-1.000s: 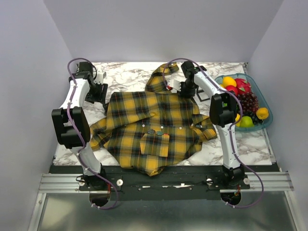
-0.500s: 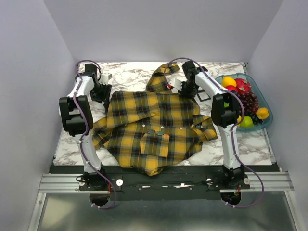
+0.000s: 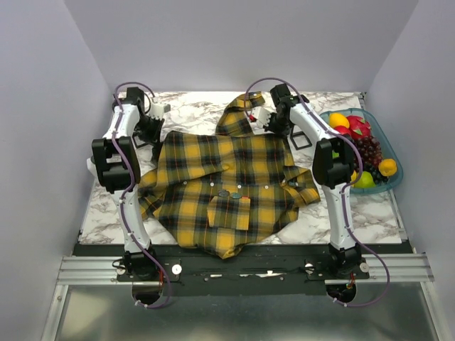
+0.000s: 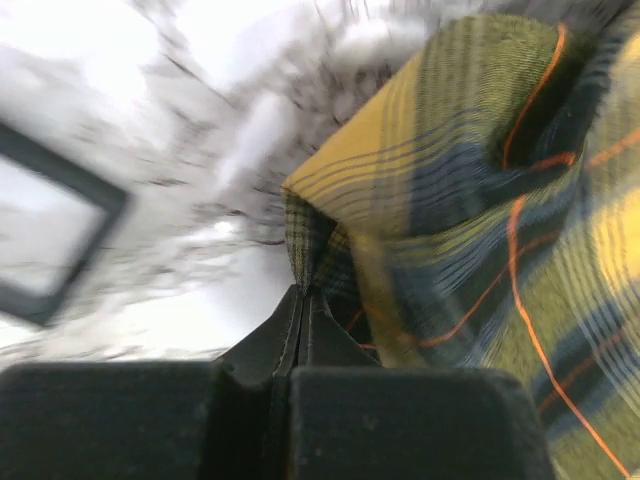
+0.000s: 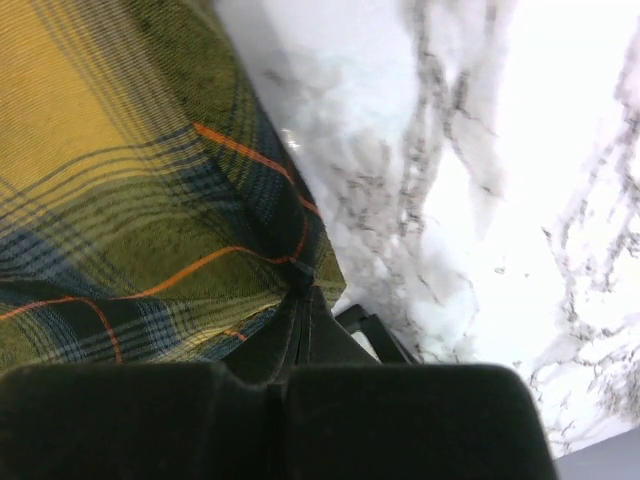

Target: Remove the brooch from the garment

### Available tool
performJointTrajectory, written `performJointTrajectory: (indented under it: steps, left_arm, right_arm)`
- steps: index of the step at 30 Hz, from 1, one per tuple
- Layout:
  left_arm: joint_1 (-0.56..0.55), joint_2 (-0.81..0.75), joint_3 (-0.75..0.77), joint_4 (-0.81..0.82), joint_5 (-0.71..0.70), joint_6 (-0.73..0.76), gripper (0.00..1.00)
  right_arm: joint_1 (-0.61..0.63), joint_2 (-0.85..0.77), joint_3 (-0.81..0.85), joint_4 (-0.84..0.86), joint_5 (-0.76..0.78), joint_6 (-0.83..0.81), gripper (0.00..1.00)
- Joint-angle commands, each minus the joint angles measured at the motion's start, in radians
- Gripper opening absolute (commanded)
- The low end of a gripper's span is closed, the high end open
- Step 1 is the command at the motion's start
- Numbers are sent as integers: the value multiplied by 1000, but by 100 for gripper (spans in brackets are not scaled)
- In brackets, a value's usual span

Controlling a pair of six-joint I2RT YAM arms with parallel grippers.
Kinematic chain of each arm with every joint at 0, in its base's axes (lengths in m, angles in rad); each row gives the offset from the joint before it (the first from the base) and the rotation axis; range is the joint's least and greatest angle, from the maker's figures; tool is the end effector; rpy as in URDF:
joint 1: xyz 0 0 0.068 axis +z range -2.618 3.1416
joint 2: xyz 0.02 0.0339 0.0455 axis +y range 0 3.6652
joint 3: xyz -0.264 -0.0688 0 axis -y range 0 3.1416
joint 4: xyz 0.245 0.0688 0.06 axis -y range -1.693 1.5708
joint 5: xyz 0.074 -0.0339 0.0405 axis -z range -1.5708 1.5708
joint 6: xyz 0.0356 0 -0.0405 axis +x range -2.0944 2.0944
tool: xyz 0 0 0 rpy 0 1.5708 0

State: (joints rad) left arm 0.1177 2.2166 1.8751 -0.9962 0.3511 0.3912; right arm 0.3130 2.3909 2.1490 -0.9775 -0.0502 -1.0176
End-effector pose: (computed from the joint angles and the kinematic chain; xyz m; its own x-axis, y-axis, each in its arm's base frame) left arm 0.4529 0.0412 0.1943 -0.9052 0.2535 -0.3411 0.3394 0.9142 -0.2213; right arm 0.4780 0.1566 0.1903 -0.1937 -0.9559 -0.2209 -0.9303 0.2505 -0.2681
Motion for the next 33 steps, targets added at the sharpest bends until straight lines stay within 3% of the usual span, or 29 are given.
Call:
performJointTrajectory:
  steps: [1, 5, 11, 20, 28, 33]
  left_arm:
    - [7, -78, 178, -70, -85, 131, 0]
    - [7, -133, 266, -70, -207, 221, 0]
    - [-10, -184, 325, -45, -259, 270, 0]
    - [-38, -322, 90, 320, -307, 268, 0]
    - [-75, -244, 280, 176, -282, 222, 0]
    - [-75, -492, 230, 239, -227, 170, 0]
  right_arm:
    - [-40, -53, 32, 132, 76, 96, 0]
    - [-55, -91, 28, 166, 98, 148, 0]
    - [-64, -208, -40, 287, 85, 238, 0]
    - [-63, -253, -55, 349, 78, 274, 0]
    - [-63, -285, -38, 339, 67, 300, 0]
    - [-63, -472, -26, 335, 56, 364, 0]
